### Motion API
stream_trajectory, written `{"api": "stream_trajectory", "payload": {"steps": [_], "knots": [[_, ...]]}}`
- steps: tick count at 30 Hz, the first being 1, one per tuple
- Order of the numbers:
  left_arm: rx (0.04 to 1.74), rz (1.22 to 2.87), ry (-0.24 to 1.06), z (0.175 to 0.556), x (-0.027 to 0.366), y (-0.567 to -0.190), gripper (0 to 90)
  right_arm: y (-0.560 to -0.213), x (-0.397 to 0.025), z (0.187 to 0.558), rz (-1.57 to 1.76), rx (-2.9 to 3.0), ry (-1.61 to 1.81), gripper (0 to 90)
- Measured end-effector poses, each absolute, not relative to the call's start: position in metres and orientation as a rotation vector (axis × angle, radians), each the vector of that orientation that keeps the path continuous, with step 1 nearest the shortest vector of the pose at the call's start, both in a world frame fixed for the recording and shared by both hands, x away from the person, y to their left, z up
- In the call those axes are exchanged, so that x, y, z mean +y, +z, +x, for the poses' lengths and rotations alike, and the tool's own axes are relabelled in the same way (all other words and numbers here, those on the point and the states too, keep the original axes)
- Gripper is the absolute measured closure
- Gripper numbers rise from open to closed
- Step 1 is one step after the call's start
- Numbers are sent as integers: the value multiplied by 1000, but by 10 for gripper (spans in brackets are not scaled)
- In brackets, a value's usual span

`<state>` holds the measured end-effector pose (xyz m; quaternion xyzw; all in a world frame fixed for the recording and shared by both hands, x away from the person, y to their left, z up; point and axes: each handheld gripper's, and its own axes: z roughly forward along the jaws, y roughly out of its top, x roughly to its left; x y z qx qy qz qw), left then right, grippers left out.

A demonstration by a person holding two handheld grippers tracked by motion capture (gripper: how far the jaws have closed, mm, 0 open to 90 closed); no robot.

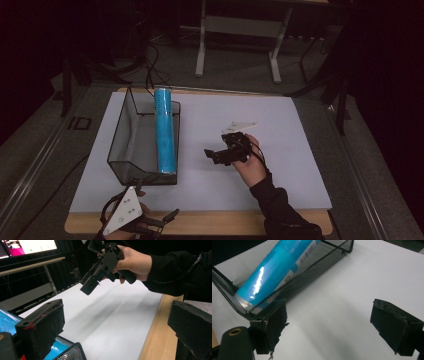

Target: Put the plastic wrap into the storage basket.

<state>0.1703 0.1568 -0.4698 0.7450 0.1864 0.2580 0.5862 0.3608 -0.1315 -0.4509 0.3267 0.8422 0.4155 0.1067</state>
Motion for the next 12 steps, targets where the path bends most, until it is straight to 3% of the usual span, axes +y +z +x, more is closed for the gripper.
{"api": "stream_trajectory", "payload": {"steps": [12], "knots": [[427, 1735, 592, 169, 157, -469, 15, -465, -143, 363, 947, 2493, 1188, 140]]}}
